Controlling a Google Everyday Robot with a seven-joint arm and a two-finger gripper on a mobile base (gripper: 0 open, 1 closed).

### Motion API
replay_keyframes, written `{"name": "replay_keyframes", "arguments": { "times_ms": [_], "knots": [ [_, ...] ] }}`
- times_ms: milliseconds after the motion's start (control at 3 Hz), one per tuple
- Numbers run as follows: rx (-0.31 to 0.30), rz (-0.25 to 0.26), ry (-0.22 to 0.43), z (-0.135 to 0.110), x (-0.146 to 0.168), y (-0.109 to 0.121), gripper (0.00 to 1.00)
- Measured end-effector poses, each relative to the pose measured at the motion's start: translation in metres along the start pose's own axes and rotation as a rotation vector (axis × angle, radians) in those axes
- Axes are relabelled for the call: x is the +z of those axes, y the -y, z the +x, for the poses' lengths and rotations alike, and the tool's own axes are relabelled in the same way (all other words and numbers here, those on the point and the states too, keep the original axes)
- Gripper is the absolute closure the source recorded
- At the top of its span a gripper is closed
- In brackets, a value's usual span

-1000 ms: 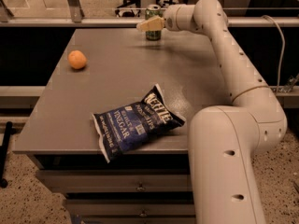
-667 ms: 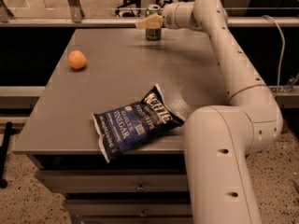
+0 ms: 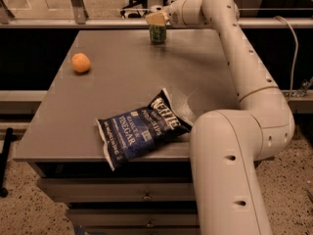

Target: Knock green can over

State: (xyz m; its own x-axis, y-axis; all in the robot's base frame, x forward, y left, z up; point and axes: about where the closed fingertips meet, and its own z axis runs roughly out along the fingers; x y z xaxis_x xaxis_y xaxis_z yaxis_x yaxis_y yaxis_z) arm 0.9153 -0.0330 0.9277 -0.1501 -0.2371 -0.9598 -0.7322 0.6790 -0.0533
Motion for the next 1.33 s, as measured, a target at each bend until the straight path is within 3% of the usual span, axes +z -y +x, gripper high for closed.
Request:
{"name": "replay_keyframes", "arguments": {
  "times_ms": [333, 667, 1000, 1333],
  "knots": [
    [-0.01, -0.006, -0.018, -0.005, -0.012, -0.002, 0.84],
    [-0.085, -0.019, -0.054, -0.017, -0.051, -0.002, 1.0],
    [-0.199, -0.096, -0.12, -0.019, -0.094, -0.019, 1.0],
    [-0.346, -0.254, -0.221, -0.001, -0.132, -0.05, 1.0]
  ]
}}
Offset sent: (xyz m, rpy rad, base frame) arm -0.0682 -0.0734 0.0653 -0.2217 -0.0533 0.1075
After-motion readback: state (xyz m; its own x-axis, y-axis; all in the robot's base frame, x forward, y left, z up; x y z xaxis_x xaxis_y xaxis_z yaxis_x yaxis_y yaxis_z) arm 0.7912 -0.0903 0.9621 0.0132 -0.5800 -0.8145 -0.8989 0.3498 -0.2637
